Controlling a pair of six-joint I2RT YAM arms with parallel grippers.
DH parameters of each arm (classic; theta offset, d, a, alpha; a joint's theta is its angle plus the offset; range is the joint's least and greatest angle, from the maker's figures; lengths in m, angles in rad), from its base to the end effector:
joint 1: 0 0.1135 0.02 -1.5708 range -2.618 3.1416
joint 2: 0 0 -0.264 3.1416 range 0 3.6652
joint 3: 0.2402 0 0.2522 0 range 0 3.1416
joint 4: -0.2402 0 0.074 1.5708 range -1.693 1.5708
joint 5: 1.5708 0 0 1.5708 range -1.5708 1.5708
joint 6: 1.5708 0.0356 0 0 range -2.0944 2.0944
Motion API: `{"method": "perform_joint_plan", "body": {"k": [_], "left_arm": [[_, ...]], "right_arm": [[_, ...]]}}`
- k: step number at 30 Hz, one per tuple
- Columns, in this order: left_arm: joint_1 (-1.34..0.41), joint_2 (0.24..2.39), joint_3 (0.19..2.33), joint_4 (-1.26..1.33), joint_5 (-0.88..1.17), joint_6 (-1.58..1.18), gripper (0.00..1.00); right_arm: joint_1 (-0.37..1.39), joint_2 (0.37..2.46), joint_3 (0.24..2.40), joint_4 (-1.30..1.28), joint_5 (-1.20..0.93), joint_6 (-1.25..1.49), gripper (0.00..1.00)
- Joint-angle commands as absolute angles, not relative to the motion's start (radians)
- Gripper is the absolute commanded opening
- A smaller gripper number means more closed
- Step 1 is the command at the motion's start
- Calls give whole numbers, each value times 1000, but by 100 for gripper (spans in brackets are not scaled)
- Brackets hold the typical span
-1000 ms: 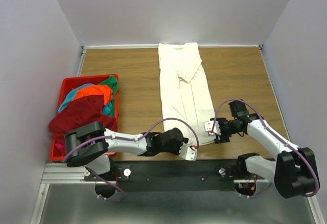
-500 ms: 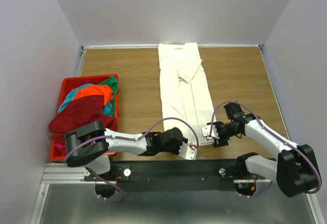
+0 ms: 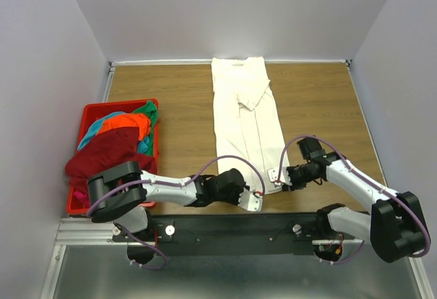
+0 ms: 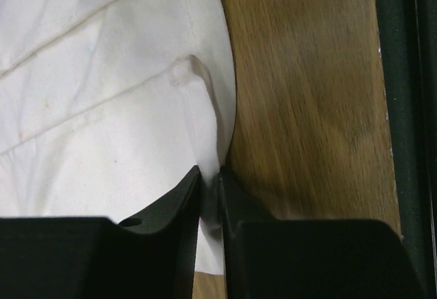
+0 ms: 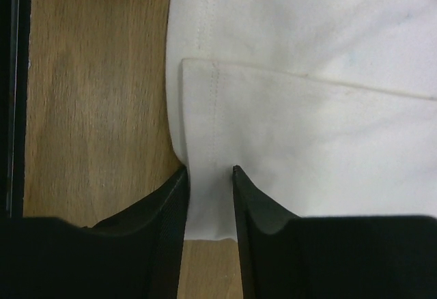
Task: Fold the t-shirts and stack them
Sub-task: Fold the tshirt
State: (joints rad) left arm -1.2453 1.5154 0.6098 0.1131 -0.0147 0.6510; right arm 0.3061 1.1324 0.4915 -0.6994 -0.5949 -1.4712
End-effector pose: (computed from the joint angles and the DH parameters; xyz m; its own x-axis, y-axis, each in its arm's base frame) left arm 0.0903 -0.2658 0.1433 0.3910 0.7364 -0.5521 0.8890 -0.1468 0.4338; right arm 0.1502 0.0684 0.1534 0.2775 -0.7766 -0.5656 -0.9607 -0.2172 -0.1731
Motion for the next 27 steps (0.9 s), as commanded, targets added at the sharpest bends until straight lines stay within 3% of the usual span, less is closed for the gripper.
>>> {"method": "perform_joint_plan", "body": {"k": [1,5,6,7,17,27], "left_arm": [[-1227,1537,604,60,-5,643,22],[-1206,1537,601,77,26,641,6],[-1203,1531,598,81,34,640,5],[-1198,1526,597,89,32,640,0],[-1089,1395,609,95,18,679,0],[-823,1465,820,126,98,834,0]], "right_arm": [[313,1147,460,-673,-514,-1465,35],[314,1141,466,-672,-515,-1444,12],[314,1140,468,-667,-518,-1433,0],[314,1137,478,-663,-529,-1402,0],[314,1155,673,-624,-578,-1071,1],[313,1396,975,-523,-463,-819,0]]}}
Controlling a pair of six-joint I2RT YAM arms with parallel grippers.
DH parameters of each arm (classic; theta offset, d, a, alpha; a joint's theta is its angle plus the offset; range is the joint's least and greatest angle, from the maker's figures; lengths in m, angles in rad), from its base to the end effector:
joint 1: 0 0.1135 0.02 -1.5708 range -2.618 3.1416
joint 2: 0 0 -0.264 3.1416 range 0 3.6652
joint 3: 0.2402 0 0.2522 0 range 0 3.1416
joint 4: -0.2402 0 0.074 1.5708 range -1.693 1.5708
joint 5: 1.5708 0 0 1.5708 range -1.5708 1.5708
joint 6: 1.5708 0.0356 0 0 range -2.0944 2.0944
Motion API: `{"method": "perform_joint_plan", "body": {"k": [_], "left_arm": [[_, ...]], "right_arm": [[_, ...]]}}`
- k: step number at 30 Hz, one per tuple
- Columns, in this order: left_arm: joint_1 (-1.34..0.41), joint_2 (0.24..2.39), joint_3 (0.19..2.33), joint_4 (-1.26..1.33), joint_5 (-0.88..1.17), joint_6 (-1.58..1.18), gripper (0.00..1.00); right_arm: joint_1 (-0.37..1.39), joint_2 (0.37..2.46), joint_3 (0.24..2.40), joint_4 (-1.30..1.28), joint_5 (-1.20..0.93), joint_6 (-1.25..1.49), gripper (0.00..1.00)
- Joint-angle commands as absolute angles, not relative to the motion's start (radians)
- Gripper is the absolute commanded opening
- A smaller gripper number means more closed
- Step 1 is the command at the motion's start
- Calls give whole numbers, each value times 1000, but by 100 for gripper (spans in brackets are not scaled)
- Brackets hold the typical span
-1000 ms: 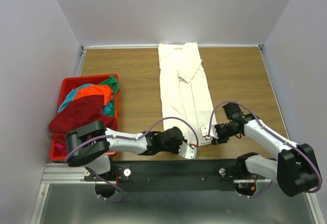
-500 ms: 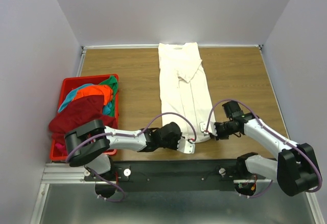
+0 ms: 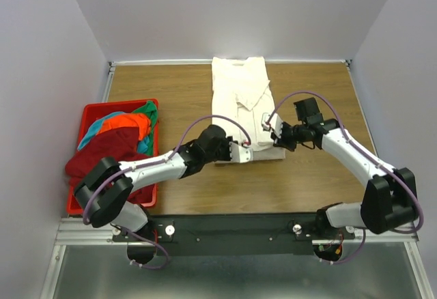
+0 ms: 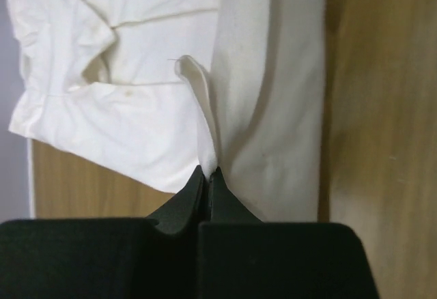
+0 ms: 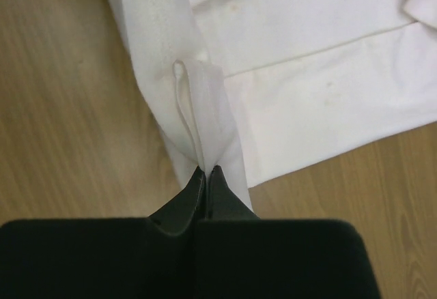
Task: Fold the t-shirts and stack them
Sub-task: Fold the tshirt
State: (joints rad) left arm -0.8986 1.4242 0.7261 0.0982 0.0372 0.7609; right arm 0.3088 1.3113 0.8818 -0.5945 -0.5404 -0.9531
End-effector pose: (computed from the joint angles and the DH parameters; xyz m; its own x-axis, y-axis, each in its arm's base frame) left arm 0.1846 -0.2341 0.2013 0.2978 0.7325 -0.6122 0.8225 0.1286 0.5540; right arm 0.2367 0.0947 0.2319 -0.0511 -0.7501 -0.6594 -0.9619 0.2144 -0.1694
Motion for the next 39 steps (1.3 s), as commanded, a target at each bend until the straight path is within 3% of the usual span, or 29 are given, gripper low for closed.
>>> {"method": "perform_joint_plan", "body": {"k": [1,9,20,36,38,39], "left_arm": [[-802,1500,843,130,110,853,0],[-629,1764,1144,104,199,926,0],[-542,1965,1391,71,224,940,0],[-514,2078,1520,38,226,908,0],[-512,2089,1534,67,192,867,34],[-512,2092,1543,90,117,835,69]], "right_arm": [[313,1416,1001,-496,-425,-789,0],[302,1691,1230,-382,-273,-689,0],[276,1977,1534,-341,-186,-624,0],[273,2106,1663,-339,-157,-575,1],[273,2137,1704,-331,-137,-533,5],[275,2149,1718,-310,-68,-491,13]]}}
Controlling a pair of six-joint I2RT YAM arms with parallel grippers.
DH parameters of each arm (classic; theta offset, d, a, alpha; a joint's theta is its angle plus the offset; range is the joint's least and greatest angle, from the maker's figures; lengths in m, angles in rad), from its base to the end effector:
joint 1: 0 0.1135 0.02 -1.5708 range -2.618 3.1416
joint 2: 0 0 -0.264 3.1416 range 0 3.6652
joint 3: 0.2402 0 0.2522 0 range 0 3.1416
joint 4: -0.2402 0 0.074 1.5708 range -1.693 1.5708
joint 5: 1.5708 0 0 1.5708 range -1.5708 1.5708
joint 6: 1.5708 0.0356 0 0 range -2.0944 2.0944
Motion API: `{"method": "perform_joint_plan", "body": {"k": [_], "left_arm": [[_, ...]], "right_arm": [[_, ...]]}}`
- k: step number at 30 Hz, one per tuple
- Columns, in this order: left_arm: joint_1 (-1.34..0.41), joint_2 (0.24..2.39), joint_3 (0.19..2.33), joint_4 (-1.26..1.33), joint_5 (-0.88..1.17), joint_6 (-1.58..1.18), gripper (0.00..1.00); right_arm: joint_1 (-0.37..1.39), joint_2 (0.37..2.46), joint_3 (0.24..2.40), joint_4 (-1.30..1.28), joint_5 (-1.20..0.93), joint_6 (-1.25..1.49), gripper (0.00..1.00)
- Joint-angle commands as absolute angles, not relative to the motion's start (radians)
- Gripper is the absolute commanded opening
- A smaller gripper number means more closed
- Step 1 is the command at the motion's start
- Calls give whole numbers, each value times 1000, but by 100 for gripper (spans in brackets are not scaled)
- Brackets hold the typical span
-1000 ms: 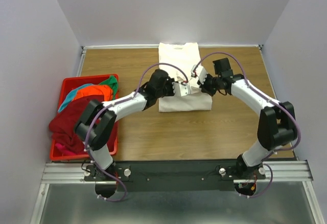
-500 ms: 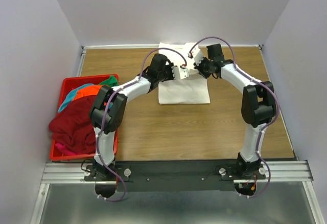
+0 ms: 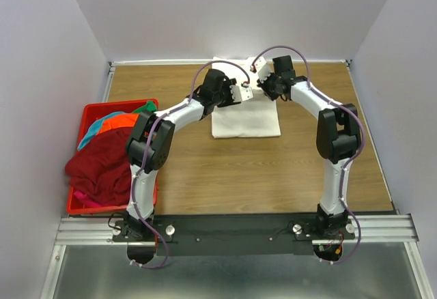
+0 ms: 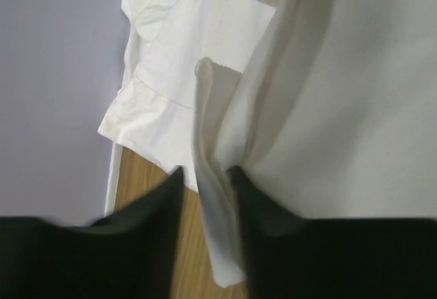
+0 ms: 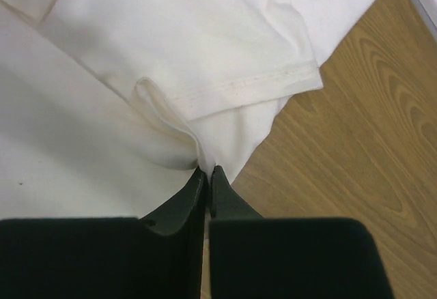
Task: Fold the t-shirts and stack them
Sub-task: Fold the tshirt
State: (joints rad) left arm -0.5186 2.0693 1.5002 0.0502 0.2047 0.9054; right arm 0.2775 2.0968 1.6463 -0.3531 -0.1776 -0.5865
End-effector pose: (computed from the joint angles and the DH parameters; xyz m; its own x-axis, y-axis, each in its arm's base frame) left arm 0.4128 -0.2439 0.2099 0.2365 0.7519 -0.6154 0.7331 0.2776 0.6209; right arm 0.4550 0.1361 0.2107 -0.3621 -0.6696 -0.6485 -0.7060 0.6513 -0.2782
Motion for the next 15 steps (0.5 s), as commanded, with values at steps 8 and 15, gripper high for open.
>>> {"method": "perform_joint_plan", "body": {"k": [8,15], "left_arm": [[-456,2001,1707,175,-169,569,98],[-426,1672,1387,213,98,710,97]], "right_arm": [[268,2186,1852,-227,112,-291,70],[245,1927,1593,-242,-305,-509,73]]}}
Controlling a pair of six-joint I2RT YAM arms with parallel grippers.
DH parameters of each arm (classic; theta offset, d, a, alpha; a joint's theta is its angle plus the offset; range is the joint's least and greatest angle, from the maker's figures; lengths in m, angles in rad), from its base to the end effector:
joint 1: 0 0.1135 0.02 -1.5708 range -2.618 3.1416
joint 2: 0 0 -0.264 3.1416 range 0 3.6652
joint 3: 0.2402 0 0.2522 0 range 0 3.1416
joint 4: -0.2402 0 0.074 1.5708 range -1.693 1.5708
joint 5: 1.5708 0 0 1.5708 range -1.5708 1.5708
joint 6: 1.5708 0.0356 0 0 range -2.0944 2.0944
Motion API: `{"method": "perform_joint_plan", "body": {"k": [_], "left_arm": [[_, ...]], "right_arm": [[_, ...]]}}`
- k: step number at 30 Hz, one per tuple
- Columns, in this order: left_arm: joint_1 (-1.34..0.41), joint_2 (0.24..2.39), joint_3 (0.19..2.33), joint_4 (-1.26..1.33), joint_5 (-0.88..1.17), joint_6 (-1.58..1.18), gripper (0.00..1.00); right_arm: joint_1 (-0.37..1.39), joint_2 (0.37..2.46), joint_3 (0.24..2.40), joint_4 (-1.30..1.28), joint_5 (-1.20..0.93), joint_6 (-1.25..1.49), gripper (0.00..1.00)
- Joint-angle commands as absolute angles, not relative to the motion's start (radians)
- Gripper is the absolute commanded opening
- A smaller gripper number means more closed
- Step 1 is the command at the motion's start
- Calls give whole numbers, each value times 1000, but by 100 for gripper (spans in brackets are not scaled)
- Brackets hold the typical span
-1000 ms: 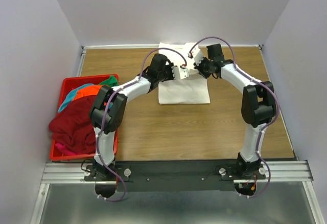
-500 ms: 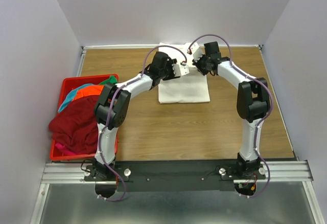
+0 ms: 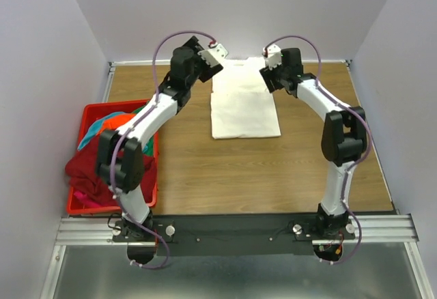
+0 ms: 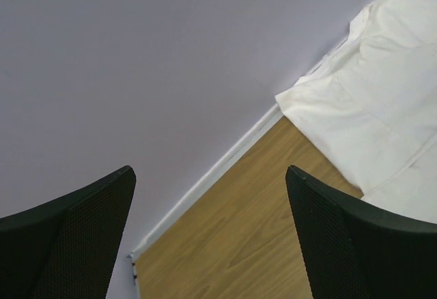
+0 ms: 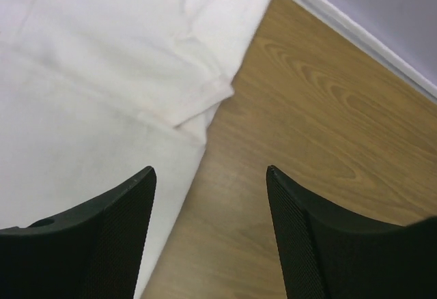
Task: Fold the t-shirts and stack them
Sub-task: Fold the tshirt
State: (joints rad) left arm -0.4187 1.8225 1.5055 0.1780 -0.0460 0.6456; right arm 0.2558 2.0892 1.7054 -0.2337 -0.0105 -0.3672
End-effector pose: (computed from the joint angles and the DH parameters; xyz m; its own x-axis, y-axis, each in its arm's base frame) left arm 0.4079 -0.1797 0.3347 0.1182 0.6053 -0.7872 0.3673 0.7099 0.6010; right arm 0.4737 0.1243 0.2433 -0.4290 -0.4833 -0.7632 -0.4450 0.8483 -0.2870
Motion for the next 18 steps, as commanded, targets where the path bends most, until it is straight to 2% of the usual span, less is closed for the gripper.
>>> {"method": "perform_joint_plan", "body": {"k": [1,2,3,4,7,13,18], "left_arm": [[-431,1595,1282,209,198,757,95],[-431,1560,1231,209,236,758,92],[-448,1530,1183,184,302,829,89],[-466,1469,1064,183,314,889,87],[-560,1391,867,180,301,1061,85],[-652,1427,761,138,275,1035,81],[-663,1509,781,161,247,1031,80]], "right_arm": [[245,1836,1477,-289,-474,-664,76],[245,1785,1429,-316,-476,-746,78],[245,1748,1375,-355,-620,-846,79],[245,1680,1286,-438,-671,-1035,80],[248,1612,1128,-498,-732,-1246,82],[255,1634,1078,-497,-594,-1275,83],[258,1680,1081,-491,-558,-1273,83]]}}
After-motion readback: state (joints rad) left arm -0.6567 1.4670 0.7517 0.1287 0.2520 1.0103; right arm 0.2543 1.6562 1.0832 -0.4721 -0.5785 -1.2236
